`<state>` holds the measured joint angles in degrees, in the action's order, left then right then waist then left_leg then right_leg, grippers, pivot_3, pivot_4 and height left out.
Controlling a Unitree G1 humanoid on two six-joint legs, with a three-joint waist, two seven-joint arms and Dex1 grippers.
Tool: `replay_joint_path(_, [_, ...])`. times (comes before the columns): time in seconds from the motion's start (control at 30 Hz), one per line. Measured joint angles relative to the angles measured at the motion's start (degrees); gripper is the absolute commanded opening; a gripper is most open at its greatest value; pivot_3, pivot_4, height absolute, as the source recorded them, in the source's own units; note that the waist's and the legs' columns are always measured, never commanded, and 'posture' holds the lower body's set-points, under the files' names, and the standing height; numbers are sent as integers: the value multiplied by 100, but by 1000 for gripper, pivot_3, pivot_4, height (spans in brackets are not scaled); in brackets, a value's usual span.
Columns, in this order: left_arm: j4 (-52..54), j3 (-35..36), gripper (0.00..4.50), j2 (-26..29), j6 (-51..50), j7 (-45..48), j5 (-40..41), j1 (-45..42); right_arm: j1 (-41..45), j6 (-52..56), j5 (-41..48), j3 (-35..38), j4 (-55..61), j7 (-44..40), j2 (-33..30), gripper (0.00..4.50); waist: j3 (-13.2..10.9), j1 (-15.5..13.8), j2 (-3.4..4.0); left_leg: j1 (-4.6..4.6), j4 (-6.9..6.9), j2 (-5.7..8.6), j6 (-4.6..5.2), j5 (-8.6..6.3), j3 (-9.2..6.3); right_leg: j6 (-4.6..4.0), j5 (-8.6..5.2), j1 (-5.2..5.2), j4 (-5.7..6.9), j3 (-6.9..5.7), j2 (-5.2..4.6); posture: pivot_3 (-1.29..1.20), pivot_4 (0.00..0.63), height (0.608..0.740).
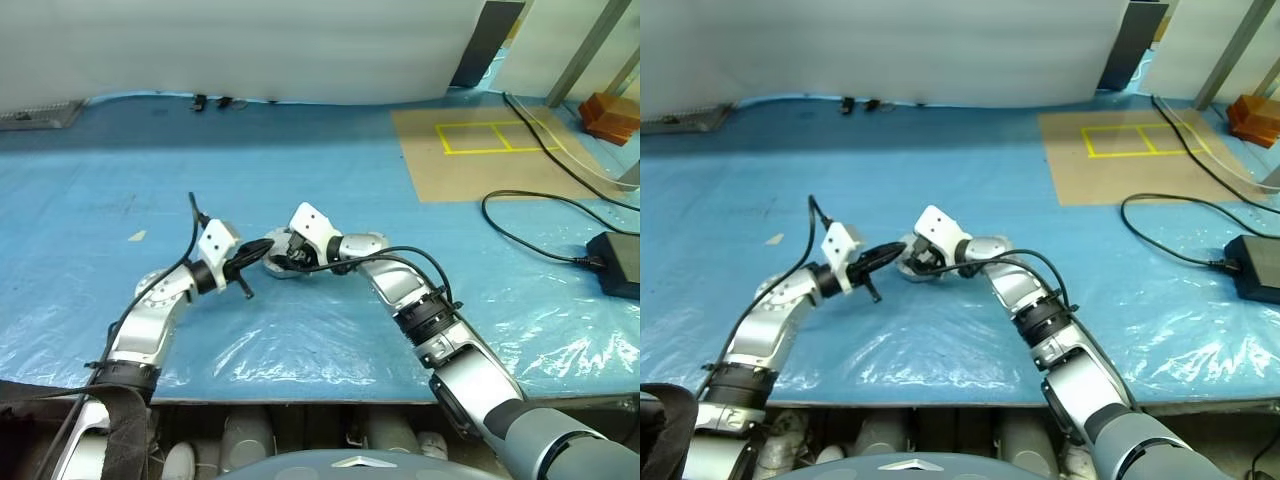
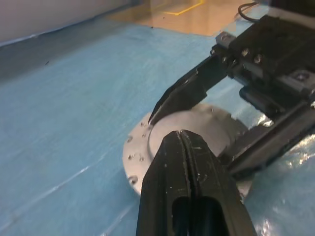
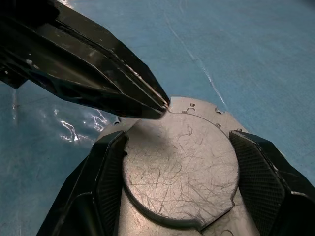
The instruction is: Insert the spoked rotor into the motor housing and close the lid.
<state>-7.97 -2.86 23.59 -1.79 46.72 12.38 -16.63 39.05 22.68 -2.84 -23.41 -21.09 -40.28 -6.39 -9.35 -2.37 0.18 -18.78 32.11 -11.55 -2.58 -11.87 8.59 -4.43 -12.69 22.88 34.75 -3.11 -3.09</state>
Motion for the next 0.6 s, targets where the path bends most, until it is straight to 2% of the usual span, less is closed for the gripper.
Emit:
replay_joint_path(0.23, [-344,-346,0,187,22,55,-504,-323,-22,64,0,14,104,3,-1,2966,1,-1,4,-9,-7,0,0,0,-2,3,-2,11,-5,1,0,0,150,740])
replay_joint_path(0.6, [-288,-370,0,305,-127,153,-489,-333,-59,143,5,32,216,-44,-37,2966,3,-2,7,-12,-15,3,0,0,-2,8,-6,12,-12,1,-2,0,150,740])
